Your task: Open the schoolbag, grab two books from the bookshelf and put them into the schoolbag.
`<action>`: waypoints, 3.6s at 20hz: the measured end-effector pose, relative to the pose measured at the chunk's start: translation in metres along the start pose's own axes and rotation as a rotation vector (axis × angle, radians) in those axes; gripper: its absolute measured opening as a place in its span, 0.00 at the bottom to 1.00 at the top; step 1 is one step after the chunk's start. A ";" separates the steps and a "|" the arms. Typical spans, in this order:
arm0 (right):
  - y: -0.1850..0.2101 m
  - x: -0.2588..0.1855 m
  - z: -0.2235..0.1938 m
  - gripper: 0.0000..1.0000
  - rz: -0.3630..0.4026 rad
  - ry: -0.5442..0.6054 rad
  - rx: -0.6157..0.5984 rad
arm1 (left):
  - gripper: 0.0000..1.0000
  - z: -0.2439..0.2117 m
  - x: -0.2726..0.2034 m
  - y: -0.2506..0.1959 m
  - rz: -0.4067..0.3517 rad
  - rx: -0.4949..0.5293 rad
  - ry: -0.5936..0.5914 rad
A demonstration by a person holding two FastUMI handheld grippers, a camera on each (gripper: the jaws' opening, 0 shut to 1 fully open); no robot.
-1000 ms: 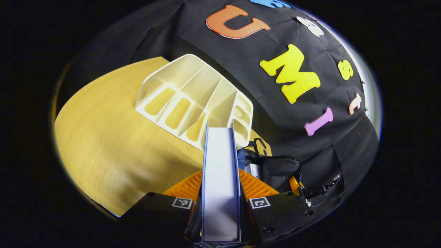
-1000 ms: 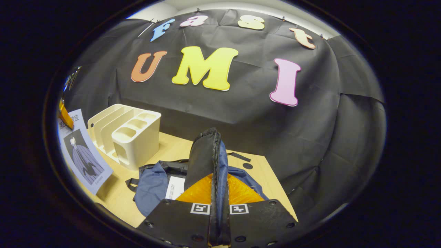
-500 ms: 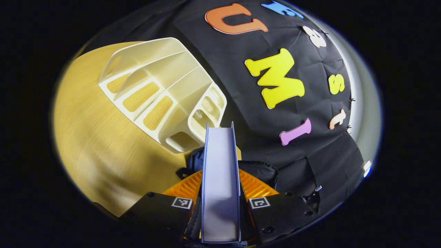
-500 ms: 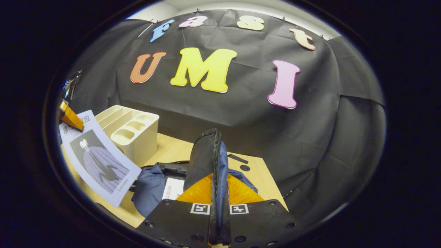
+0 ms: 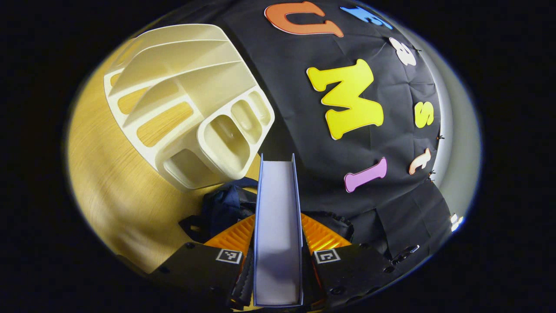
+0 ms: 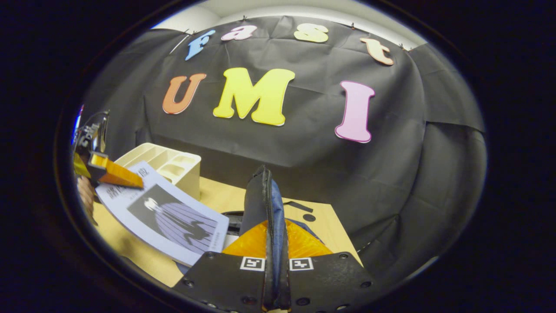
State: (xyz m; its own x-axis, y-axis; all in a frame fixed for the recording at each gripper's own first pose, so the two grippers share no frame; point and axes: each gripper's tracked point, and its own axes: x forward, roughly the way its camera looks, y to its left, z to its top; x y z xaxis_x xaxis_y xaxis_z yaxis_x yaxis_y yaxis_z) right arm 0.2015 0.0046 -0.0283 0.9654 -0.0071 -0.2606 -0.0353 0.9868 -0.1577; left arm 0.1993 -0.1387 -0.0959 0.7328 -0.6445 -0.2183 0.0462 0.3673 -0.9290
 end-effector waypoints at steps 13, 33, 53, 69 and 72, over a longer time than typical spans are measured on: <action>0.008 -0.019 0.024 0.06 0.025 -0.081 0.023 | 0.47 -0.076 0.049 0.034 0.093 0.196 -0.027; -0.014 -0.014 0.020 0.06 0.085 -0.128 0.101 | 0.59 -0.155 0.154 0.014 0.125 0.188 -0.041; -0.039 -0.018 -0.019 0.12 -0.021 -0.059 0.157 | 0.97 -0.091 0.100 0.049 0.409 0.655 -0.172; -0.006 -0.058 -0.053 0.63 -0.053 -0.011 0.149 | 0.97 -0.014 -0.059 0.052 0.547 0.817 -0.368; 0.005 -0.074 -0.056 0.75 -0.034 -0.019 0.137 | 0.98 -0.004 -0.095 0.041 0.559 0.886 -0.402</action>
State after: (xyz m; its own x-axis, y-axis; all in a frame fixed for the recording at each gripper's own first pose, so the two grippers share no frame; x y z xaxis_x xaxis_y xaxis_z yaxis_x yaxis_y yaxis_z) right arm 0.1156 0.0009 -0.0632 0.9702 -0.0393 -0.2389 0.0320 0.9989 -0.0344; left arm 0.1289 -0.0652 -0.1148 0.9602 -0.0350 -0.2772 -0.0088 0.9878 -0.1552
